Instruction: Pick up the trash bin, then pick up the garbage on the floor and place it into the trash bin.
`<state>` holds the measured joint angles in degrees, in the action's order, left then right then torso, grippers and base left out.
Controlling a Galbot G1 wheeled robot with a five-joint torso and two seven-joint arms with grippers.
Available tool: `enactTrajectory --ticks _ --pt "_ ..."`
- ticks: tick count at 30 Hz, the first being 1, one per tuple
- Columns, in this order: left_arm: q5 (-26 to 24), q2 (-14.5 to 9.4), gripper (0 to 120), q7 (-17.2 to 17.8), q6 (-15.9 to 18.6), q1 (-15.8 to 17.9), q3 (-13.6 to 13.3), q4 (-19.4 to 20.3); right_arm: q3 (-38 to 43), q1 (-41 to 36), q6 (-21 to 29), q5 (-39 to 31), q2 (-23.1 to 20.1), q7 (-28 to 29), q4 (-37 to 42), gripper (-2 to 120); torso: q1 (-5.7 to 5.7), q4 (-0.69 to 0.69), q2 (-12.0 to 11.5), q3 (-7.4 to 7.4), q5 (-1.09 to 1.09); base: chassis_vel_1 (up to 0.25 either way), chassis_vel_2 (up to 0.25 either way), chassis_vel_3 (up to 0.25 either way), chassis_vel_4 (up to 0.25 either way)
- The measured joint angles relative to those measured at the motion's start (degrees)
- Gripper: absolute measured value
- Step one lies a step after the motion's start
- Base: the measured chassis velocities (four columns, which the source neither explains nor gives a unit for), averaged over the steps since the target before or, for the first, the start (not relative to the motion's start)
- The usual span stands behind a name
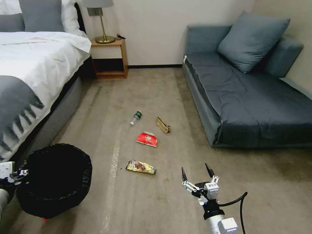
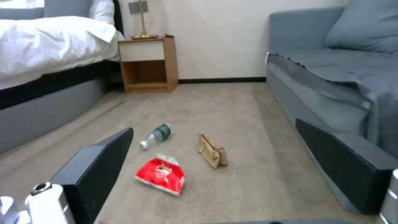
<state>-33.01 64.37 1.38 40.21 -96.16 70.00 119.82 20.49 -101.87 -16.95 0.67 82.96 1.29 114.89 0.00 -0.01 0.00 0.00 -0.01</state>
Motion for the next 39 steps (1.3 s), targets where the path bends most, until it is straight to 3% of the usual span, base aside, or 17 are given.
enactTrajectory --ticks 12,19,22,23,25,28,32,39 --pt "-0.12 -0.21 6 -0.31 -0.11 0.22 -0.03 -1.01 -2.68 -0.05 1.87 2.03 -1.26 0.21 -0.95 100 0.01 0.01 0.0 0.0 0.01 -0.202 0.208 0.205 -0.199" --pt "-0.24 -0.18 6 -0.41 -0.14 0.16 -0.13 -1.53 -8.93 2.32 8.11 0.97 -8.93 -0.73 -1.44 100 0.0 -0.01 0.0 0.01 0.01 -0.086 0.095 0.081 -0.071" --pt "-0.23 -0.16 6 -0.45 -0.16 -0.1 -0.28 -1.7 -11.59 6.23 14.06 -1.25 -13.72 -2.7 -1.53 100 0.0 0.02 0.0 0.0 0.01 0.0 0.0 0.0 0.0" --pt "-0.04 -0.13 6 -0.5 -0.15 -0.39 -0.49 -1.73 -13.34 9.16 18.15 -3.22 -16.52 -4.41 -1.87 100 0.0 0.01 0.0 -0.01 0.01 0.0 0.0 0.0 0.0" --pt "0.14 -0.07 6 -0.56 -0.16 -0.53 -0.64 -1.72 -14.25 10.76 19.83 -4.05 -17.71 -5.19 -2.26 100 0.0 0.02 0.0 0.0 0.01 0.0 0.0 0.0 0.0" --pt "1.07 0.64 6 -0.72 -0.16 -1.0 -1.34 -1.27 -19.71 19.23 25.29 -7.61 -22.25 -8.34 -7.22 100 0.0 0.02 0.0 0.0 0.01 0.0 0.0 0.0 0.0" --pt "2.57 1.29 6 -1.05 -0.19 -1.56 -1.84 -0.74 -25.56 27.23 26.14 -12.03 -23.78 -11.01 -14.25 100 0.0 0.01 0.0 0.0 0.02 0.0 0.0 0.0 0.0" --pt "3.86 2.09 6 -1.35 -0.29 -2.37 -2.06 0.32 -33.88 37.03 24.81 -15.1 -22.66 -13.41 -24.93 100 0.0 0.02 0.0 0.0 0.01 0.0 0.0 0.0 0.0"
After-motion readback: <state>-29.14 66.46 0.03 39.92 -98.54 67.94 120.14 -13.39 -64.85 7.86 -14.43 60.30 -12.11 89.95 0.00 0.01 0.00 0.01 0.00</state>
